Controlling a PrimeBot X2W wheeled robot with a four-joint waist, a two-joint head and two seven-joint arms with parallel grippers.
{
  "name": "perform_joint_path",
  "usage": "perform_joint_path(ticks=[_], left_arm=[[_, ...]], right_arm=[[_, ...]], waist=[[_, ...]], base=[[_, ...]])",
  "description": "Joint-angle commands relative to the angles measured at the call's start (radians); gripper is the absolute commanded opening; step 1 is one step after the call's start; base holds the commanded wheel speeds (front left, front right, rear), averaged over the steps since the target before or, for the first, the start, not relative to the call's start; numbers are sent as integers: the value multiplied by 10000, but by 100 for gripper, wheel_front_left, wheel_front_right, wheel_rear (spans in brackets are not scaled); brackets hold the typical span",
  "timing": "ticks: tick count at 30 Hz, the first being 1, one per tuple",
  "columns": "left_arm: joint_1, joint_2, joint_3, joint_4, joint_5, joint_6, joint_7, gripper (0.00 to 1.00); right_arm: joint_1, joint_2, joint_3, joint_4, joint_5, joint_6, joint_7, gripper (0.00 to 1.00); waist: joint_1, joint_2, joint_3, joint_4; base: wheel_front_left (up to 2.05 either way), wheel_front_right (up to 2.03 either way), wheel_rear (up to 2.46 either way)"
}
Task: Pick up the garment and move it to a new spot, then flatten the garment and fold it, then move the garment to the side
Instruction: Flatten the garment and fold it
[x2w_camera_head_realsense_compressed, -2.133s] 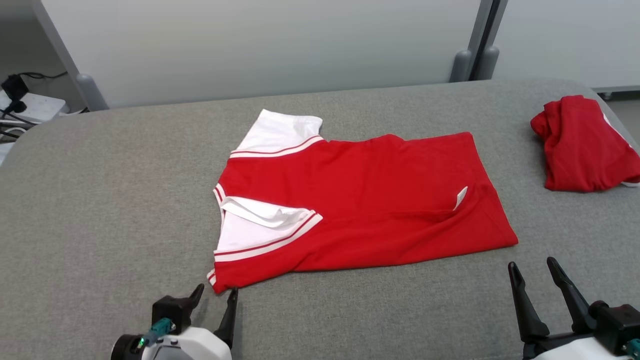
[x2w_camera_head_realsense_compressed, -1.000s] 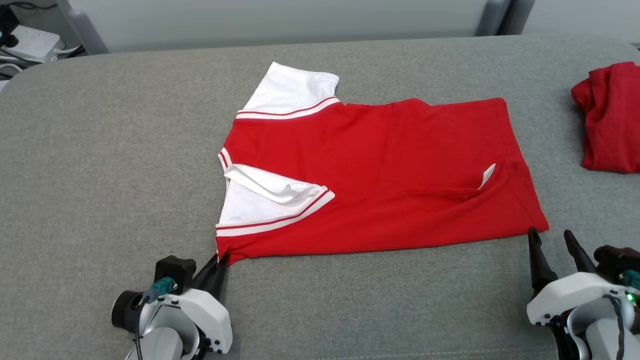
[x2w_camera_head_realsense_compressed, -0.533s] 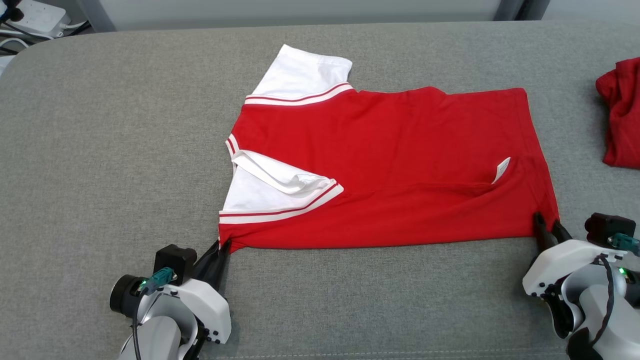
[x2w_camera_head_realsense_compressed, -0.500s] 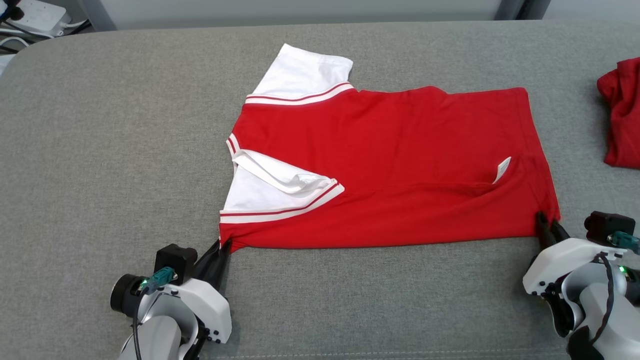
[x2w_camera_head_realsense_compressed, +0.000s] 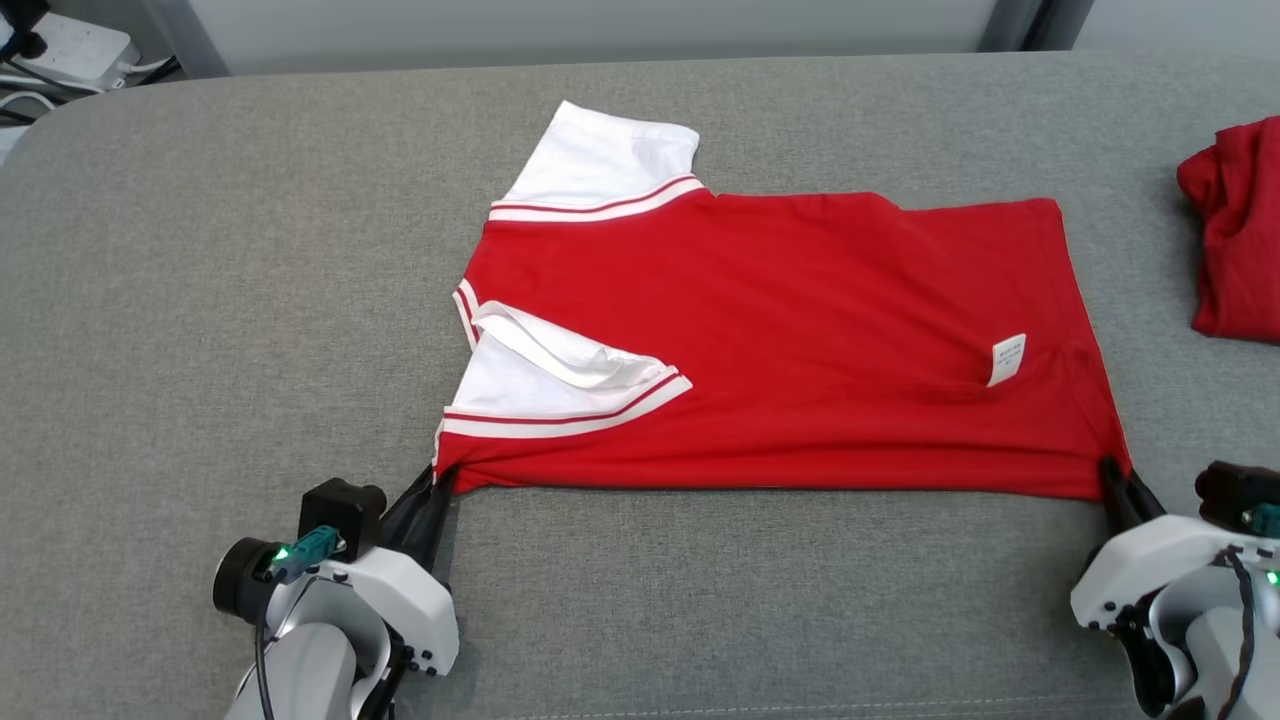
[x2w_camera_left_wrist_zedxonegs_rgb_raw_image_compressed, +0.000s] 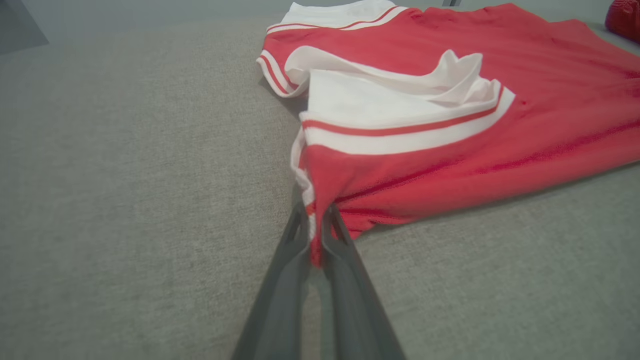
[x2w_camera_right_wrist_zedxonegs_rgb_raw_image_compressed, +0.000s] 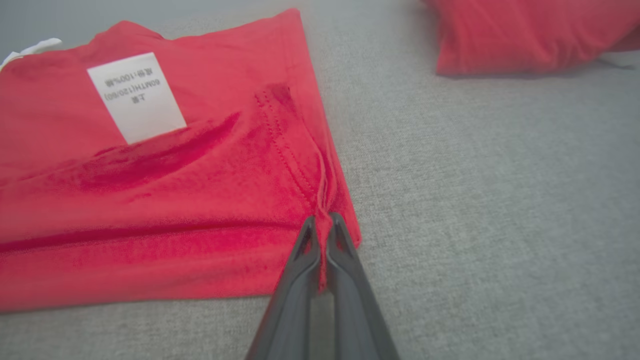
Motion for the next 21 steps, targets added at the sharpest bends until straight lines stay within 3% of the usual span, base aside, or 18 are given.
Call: perform_joint_path(ticks=[1,11,21], left_arm=[[25,403,392,-245,-121,129,-61,0],[940,591,222,-1078,-282,145,503,0],[2628,769,-141,-3682,-527,314,2333,0]], right_arm=[[398,-198,-3,-357,-85,-6,-117,0],[1884,-55,-605,-2197,-795,-6,-117,0],[2322,-369,-582,-2907,-1177,-6,-118,0]], waist=[[0,-1,-52,-59],[0,-1,-120,-241],[0,-1,-47,-9]], base=[[0,0,0],[0,0,0],[0,0,0]])
